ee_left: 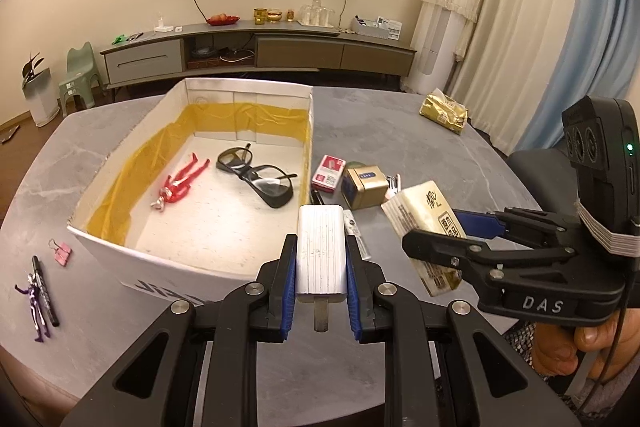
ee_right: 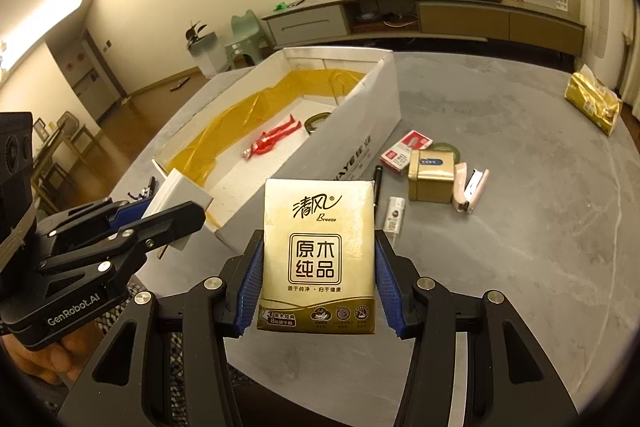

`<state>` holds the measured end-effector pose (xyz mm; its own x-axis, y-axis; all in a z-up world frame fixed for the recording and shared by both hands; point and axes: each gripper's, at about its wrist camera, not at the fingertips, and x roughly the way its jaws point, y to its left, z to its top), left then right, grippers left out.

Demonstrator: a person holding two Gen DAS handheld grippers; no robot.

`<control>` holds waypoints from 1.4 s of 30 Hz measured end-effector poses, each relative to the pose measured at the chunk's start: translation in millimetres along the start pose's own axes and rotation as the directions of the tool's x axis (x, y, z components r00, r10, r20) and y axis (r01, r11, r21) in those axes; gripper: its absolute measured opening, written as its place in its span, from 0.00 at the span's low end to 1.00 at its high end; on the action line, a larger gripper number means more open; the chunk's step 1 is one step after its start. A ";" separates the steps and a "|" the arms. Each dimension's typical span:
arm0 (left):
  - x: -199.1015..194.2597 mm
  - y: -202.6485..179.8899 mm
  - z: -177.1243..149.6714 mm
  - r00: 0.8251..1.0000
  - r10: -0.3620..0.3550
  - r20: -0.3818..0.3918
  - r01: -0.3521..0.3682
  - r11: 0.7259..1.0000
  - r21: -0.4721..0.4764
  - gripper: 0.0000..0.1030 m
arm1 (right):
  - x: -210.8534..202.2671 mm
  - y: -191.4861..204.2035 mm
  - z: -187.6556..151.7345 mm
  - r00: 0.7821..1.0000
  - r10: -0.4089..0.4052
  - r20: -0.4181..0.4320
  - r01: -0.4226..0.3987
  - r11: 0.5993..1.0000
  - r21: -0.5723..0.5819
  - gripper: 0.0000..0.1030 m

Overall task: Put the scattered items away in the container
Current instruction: 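Carry the charger and tissue pack over the white box with both tools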

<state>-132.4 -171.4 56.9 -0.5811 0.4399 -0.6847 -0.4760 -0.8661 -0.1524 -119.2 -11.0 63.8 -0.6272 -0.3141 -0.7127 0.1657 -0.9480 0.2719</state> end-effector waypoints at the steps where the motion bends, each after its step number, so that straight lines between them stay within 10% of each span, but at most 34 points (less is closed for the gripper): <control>1: -0.3 2.0 1.3 1.000 0.001 0.001 -0.001 1.000 -0.001 0.22 | 0.2 2.9 1.5 1.000 0.000 0.000 0.000 1.000 -0.006 0.52; 42: 7.3 92.6 31.1 0.999 0.021 0.038 -0.017 0.996 -0.091 0.22 | 42.1 78.3 67.3 0.998 -0.054 -0.036 0.045 0.976 -0.215 0.52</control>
<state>-201.2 -241.0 59.9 -0.6158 0.4305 -0.6599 -0.4041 -0.8916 -0.2045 -183.8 -94.9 98.6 -0.6071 -0.2643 -0.7493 0.2970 -0.9502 0.0946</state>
